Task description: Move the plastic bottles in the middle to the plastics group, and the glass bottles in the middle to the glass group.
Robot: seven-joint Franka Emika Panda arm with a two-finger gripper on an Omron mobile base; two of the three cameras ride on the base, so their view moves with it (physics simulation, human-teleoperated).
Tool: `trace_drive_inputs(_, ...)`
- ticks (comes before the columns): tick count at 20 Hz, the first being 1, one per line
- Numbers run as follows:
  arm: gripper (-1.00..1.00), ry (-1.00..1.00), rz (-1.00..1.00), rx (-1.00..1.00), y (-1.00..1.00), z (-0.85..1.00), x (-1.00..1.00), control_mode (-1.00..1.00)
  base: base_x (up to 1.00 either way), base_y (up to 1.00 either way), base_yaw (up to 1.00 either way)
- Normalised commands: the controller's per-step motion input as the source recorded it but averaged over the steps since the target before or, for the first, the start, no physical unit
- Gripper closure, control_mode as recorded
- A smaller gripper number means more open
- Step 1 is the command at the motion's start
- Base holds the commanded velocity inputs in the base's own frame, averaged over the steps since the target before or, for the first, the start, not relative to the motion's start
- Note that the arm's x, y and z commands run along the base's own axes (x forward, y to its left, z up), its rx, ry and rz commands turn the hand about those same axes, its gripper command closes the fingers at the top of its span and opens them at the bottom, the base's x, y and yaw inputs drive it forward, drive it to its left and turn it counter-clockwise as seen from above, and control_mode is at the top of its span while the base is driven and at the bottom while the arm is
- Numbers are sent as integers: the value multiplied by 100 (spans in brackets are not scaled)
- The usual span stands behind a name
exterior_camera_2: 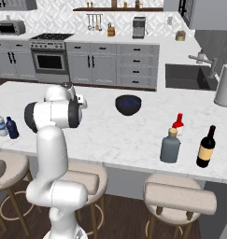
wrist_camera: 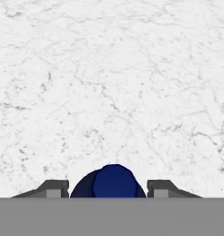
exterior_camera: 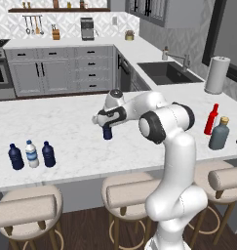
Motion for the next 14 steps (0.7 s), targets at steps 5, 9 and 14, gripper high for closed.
trace_drive_inputs(5,100,-1,0,0,-15,-6,-15,-100,0,0,0)
trace_drive_inputs(9,100,-5,0,0,-16,28,-35,-100,0,0,0)
trace_drive_inputs(14,100,0,0,8,5,49,-60,-100,0,0,0)
